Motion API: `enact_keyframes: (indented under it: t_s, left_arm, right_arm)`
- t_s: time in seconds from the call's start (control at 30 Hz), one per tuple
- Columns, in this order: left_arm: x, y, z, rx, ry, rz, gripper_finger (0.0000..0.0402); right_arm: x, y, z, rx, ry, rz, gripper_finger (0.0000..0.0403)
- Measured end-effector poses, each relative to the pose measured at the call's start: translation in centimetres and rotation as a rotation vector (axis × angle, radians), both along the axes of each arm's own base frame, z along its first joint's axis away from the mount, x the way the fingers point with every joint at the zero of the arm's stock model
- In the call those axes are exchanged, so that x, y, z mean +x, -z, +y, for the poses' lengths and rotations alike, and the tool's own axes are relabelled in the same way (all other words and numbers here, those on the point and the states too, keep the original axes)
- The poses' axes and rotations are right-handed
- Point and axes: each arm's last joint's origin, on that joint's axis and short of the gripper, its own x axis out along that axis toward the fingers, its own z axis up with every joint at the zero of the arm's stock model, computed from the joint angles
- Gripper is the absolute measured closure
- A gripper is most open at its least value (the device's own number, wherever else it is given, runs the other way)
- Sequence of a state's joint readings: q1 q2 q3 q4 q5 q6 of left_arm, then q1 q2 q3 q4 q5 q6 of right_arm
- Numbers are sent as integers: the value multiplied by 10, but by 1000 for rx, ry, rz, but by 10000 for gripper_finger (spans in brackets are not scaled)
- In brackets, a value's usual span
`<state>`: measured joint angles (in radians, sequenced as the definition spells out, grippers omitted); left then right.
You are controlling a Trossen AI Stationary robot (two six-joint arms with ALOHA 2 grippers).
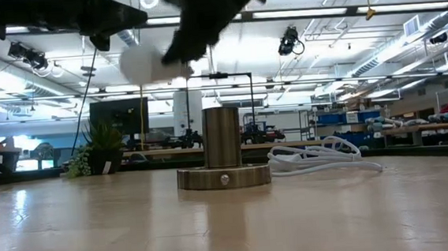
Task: Screw lightbulb
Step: Insert the lightbulb into the lamp socket
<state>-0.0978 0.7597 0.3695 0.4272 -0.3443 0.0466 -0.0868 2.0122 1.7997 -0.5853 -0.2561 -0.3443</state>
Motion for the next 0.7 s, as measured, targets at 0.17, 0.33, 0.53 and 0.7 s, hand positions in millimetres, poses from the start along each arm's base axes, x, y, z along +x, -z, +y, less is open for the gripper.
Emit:
enact_keyframes:
  t_s: [0.17, 0.33, 0.53, 0.7]
  left_arm:
    - [1, 1, 0, 2, 1, 9, 401]
    - [1, 1, 0, 2, 2, 8, 401]
    - [2, 2, 0, 3, 2, 10, 402]
    - [7, 3, -1, 2, 6, 1, 402]
  right_arm:
    - [-19, -16, 4, 30, 28, -26, 233]
    - [-35, -12, 22, 73, 25, -114, 236]
    - [-62, 11, 47, 201, 38, -377, 247]
    - [-84, 50, 67, 290, 89, -589, 252]
